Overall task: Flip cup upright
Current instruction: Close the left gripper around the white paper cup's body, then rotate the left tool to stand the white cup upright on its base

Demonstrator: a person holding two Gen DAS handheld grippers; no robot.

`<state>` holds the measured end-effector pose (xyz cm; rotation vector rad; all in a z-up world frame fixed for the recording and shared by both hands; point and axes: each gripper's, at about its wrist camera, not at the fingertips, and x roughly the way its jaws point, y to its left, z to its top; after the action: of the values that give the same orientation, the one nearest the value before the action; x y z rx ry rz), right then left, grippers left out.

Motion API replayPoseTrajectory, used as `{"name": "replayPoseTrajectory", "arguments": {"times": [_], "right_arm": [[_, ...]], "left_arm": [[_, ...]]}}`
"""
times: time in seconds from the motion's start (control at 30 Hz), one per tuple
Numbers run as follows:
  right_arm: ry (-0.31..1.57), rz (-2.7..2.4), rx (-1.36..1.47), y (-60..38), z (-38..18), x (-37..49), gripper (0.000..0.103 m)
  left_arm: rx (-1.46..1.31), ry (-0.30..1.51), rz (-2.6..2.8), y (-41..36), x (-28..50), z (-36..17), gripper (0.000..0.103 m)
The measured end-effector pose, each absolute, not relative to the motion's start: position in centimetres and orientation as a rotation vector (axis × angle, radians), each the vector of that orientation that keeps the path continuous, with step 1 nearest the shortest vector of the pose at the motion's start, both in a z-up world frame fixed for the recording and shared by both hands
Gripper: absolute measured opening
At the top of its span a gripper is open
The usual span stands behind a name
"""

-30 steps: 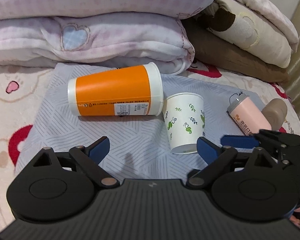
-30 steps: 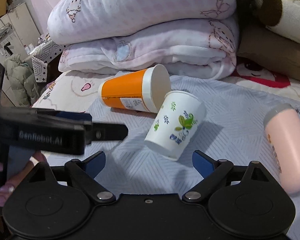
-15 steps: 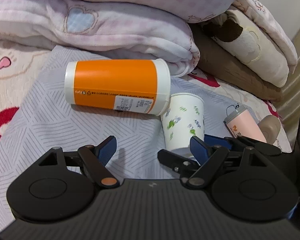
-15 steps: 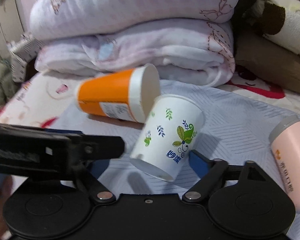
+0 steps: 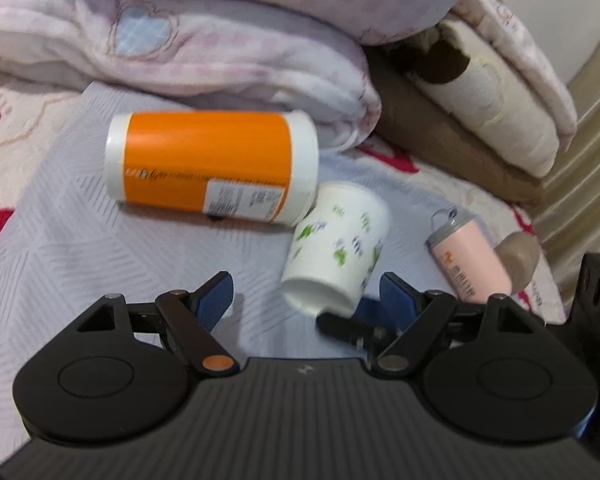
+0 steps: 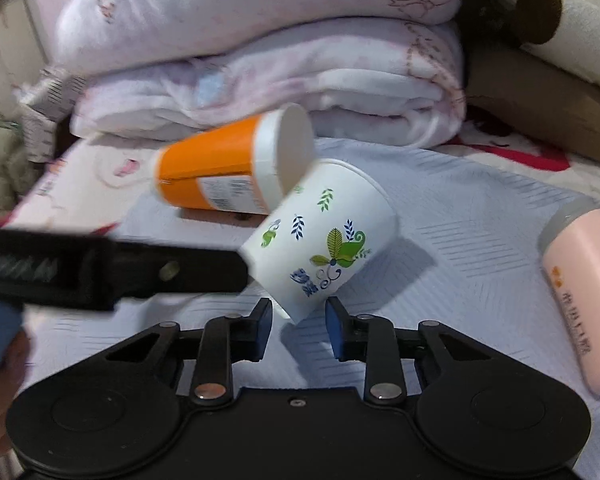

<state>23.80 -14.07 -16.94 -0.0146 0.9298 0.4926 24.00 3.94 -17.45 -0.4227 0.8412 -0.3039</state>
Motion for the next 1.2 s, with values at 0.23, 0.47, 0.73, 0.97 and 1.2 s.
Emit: {"name": "replayPoseTrajectory", "arguments": {"times": [0.23,0.47,0.73,0.97,1.2], "right_arm": [[0.886,0.498,-0.032,-14.1,-16.1,23.4,0.085],[0.864,0.524,-0.036,-13.2,-16.7,24.3,0.087],[0.821,0.531,-0.112,-13.2,-16.0,23.6,0.078],[0.816,0.515,-0.062,-14.2,-15.3,22.5,0.079],[0.838,0.478,-0.009,-16.1,-15.1,21.0,0.08]], "left_arm": [[-0.507,0.847,-0.347,4.2,26.0,-18.0,0.066],[-0.523,0.931,-0.428,3.4,27.4,-18.8,0.047],[-0.554,0.986,-0.464,3.3,27.1,-19.6,0.047],[-0.485,1.012,-0.475,1.4,25.9,-18.8,0.047],[-0.443,1.052,-0.515,-0.7,24.9,-18.2,0.047]]}}
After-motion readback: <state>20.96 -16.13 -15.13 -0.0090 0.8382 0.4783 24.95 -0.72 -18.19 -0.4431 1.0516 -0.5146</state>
